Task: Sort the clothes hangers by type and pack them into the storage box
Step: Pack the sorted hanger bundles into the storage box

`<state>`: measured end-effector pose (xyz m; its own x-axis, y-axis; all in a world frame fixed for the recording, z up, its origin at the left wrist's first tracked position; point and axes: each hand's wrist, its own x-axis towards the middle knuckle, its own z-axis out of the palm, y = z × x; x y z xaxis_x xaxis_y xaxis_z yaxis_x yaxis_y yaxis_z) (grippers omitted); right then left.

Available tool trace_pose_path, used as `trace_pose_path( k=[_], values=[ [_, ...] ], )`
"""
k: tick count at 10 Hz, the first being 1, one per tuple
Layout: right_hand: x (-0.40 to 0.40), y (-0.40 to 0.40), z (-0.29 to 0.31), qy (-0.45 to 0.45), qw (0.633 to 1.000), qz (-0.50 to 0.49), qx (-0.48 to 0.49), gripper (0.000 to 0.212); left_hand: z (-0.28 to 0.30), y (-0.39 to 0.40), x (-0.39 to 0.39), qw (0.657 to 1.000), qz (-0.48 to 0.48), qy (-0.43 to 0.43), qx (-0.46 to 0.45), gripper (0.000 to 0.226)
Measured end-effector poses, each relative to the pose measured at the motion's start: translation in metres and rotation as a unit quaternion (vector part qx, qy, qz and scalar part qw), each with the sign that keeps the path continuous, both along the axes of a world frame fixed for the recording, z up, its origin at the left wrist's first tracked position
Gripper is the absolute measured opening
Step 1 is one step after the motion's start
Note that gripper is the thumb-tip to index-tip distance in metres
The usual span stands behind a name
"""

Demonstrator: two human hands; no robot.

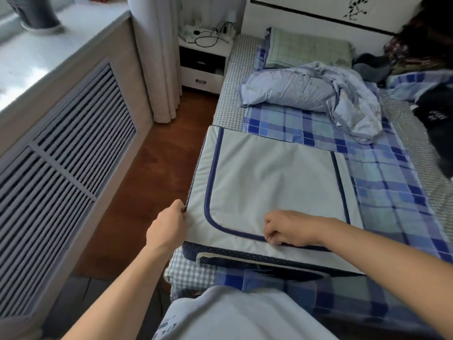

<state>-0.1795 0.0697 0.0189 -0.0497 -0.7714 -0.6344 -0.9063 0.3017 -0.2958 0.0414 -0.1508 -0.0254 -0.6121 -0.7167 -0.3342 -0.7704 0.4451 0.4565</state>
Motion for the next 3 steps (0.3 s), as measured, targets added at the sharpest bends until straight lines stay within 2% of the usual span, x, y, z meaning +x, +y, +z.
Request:
trace_pose_path(
  k=[2,3],
  values=[
    [0.001,0.028,0.001,-0.012,0.995,-0.098,-0.033,0.006,0.01,0.003,-0.01,0.998,-0.006,-0.058,-0.028,0.01],
    [0.003,0.037,0.002,-0.026,0.986,-0.156,-0.059,0.019,0.017,0.014,-0.015,0.997,0.011,-0.057,-0.058,0.014]
  ],
)
